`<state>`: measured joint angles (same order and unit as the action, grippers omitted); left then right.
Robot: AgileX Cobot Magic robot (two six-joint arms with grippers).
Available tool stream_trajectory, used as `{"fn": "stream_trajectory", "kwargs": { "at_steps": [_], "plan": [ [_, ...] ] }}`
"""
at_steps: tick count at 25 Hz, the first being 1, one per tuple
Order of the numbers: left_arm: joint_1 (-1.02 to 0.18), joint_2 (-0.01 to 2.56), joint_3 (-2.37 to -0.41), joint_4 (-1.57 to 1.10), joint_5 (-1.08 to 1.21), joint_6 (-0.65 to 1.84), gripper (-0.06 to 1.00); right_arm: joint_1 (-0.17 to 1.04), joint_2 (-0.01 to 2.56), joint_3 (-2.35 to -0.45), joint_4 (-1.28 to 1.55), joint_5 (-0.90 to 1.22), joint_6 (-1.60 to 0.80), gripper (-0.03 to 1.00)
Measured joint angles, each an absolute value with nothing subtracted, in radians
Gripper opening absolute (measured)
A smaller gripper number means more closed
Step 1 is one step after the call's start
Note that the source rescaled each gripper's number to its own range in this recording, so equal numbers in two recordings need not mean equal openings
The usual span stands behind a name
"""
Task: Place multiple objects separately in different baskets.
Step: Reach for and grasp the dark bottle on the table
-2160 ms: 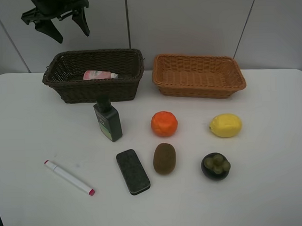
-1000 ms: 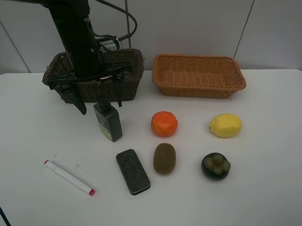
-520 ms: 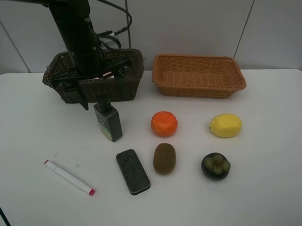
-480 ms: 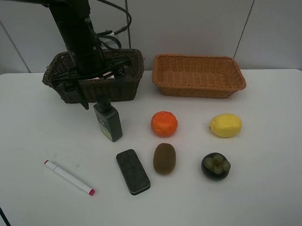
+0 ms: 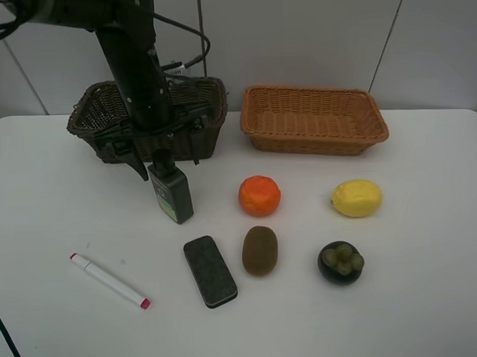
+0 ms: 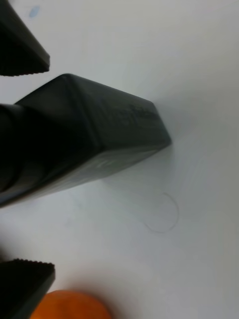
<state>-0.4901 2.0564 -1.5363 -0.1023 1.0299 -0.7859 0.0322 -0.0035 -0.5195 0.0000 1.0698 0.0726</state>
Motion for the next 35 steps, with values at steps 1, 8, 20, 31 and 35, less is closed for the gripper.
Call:
{"fn": "stream_trajectory", "kwargs": {
  "at_steps": [1,8,20,31,35],
  "plan": [
    [-0.49,2.064,-1.536,-0.102,1.028,-0.789,0.96,0.032,-0.003,-0.52,0.0,1.07,0.073,1.0],
    [-0.496,2.111,-1.536,-0.101,1.029,-0.782,0.96,0.032,-0.003,-0.52,0.0,1.07,0.073,1.0],
    [-0.514,2.149,-1.541,-0.084,1.039,-0.727,0.96,0.032,-0.003,-0.52,0.0,1.07,0.073,1.0],
    [-0.515,2.15,-1.545,-0.072,1.064,-0.711,0.37,0.032,-0.003,-0.52,0.0,1.07,0.073,1.0],
    [-0.515,2.148,-1.545,-0.069,1.066,-0.636,0.37,0.032,-0.003,-0.52,0.0,1.07,0.073,1.0]
  ]
}}
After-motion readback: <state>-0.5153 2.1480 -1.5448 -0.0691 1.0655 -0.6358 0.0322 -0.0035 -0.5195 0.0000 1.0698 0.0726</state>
